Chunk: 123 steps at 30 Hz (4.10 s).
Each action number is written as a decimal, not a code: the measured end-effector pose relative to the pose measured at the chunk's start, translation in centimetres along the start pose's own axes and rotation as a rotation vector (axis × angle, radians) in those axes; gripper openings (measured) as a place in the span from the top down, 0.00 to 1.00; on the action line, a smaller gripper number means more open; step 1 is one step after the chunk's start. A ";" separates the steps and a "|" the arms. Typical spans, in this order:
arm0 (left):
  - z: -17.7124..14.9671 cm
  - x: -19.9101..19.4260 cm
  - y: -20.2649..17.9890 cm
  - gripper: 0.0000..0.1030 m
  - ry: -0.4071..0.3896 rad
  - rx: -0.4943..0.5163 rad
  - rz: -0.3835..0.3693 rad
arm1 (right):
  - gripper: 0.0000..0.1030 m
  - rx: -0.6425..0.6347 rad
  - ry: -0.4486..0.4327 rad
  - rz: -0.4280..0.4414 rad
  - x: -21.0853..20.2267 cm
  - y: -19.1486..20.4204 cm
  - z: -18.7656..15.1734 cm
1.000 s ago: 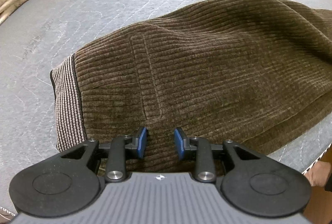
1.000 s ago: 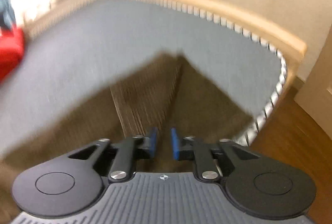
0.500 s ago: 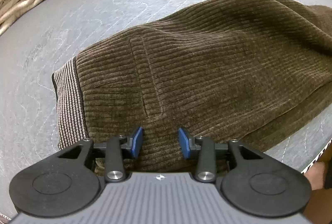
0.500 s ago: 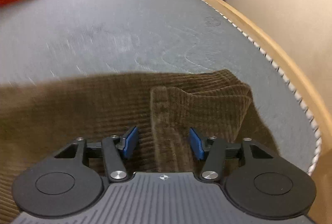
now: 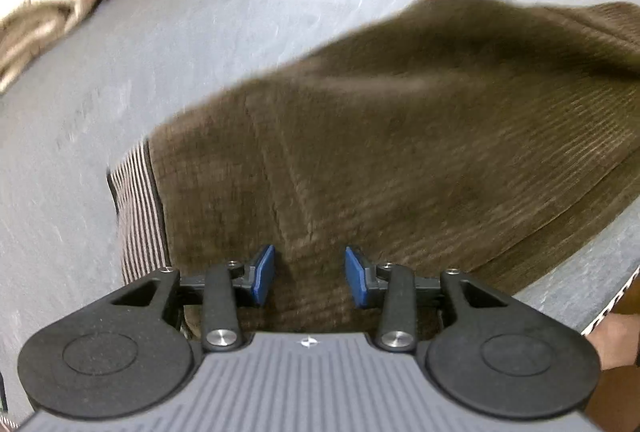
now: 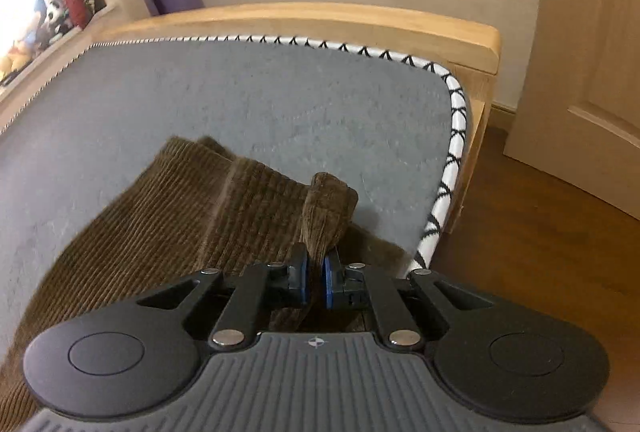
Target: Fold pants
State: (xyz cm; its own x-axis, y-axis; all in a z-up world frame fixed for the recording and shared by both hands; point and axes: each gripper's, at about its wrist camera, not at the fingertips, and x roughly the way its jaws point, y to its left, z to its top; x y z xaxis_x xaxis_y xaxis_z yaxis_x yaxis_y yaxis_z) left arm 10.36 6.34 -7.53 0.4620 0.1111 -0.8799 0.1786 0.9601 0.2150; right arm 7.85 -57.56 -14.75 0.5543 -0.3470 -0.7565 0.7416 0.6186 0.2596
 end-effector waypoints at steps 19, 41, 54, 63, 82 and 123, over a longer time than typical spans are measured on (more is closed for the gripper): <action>-1.0 0.2 -3.3 0.86 -0.049 0.199 -0.282 | 0.88 0.169 -0.007 0.078 1.7 -1.5 0.9; 0.1 -2.4 9.1 0.72 -0.036 -0.288 -0.327 | 0.59 0.050 -0.240 -0.019 -4.1 3.8 2.2; -0.2 -0.1 9.0 0.61 0.040 -0.338 -0.137 | 0.52 -0.039 0.166 0.328 5.1 19.2 -0.7; 1.6 -1.7 7.9 0.62 -0.070 -0.290 -0.137 | 0.98 -0.039 0.136 0.080 7.7 22.1 -0.7; 3.6 4.4 9.4 0.83 0.061 -0.311 -0.016 | 0.59 -0.134 -0.111 0.395 -4.9 17.7 1.0; 3.0 -8.8 1.0 0.64 -0.277 -0.177 -0.268 | 0.88 0.181 -0.168 0.099 -2.7 0.8 1.5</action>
State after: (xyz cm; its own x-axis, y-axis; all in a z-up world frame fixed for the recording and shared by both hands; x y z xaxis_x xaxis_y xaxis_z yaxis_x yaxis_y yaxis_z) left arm 9.08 5.54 1.75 0.6394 -0.1987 -0.7427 0.1835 0.9775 -0.1035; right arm 7.52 -57.22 -11.63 0.6711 -0.4132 -0.6155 0.7279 0.5245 0.4416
